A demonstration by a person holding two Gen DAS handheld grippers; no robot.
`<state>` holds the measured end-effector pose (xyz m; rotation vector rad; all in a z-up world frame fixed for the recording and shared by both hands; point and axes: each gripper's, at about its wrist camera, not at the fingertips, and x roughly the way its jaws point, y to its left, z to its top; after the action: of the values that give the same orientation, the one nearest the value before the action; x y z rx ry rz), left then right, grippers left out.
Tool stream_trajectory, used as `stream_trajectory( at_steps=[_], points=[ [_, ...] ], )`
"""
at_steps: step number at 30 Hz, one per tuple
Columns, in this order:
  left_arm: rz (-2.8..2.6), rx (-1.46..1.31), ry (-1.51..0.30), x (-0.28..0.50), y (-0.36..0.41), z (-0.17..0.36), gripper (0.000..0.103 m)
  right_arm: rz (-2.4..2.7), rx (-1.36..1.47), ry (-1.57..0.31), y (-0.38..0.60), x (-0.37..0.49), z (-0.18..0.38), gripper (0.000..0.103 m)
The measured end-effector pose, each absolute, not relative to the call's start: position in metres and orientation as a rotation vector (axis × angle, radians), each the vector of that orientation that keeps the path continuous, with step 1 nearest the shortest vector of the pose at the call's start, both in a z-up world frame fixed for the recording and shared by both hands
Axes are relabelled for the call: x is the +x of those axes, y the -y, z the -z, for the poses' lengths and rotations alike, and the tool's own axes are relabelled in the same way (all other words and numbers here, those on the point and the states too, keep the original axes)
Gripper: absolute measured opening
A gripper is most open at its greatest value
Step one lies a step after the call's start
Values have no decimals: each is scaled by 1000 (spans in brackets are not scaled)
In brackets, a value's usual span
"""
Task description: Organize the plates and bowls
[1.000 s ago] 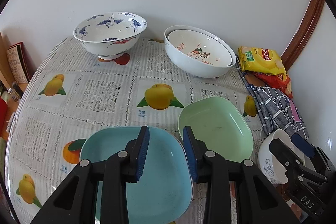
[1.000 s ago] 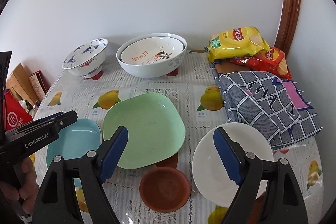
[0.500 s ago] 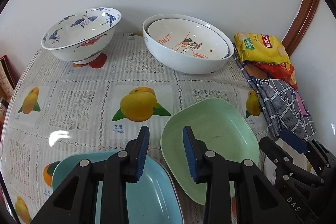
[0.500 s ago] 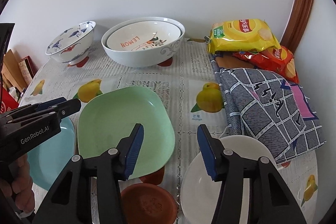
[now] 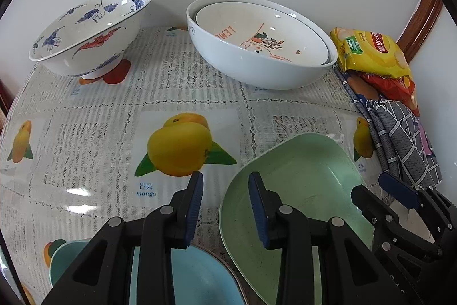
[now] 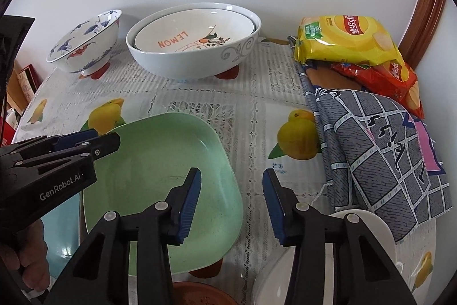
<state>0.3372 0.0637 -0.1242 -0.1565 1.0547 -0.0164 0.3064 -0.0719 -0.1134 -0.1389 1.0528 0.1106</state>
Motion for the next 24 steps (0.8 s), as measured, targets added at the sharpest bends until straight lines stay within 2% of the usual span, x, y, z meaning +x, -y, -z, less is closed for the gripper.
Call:
stream_trajectory(
  at_steps=[6, 10, 12, 15, 18, 24],
  points=[
    [17, -155, -1085, 341, -62, 133, 32, -111, -158, -1079, 69, 310, 120, 40],
    [10, -149, -1093, 344, -61, 137, 31, -102, -161, -1101, 70, 312, 126, 31],
    [13, -143, -1093, 344, -59, 138, 29, -94, -176, -1101, 69, 313, 127, 29],
    [30, -150, -1091, 345, -57, 139, 20, -78, -185, -1097, 69, 314, 129, 19],
    [38, -148, -1084, 345, -56, 138, 17, -78, -172, -1087, 73, 314, 129, 10],
    [45, -156, -1051, 342, -56, 129, 16, -89, -140, -1055, 78, 312, 120, 9]
  ],
)
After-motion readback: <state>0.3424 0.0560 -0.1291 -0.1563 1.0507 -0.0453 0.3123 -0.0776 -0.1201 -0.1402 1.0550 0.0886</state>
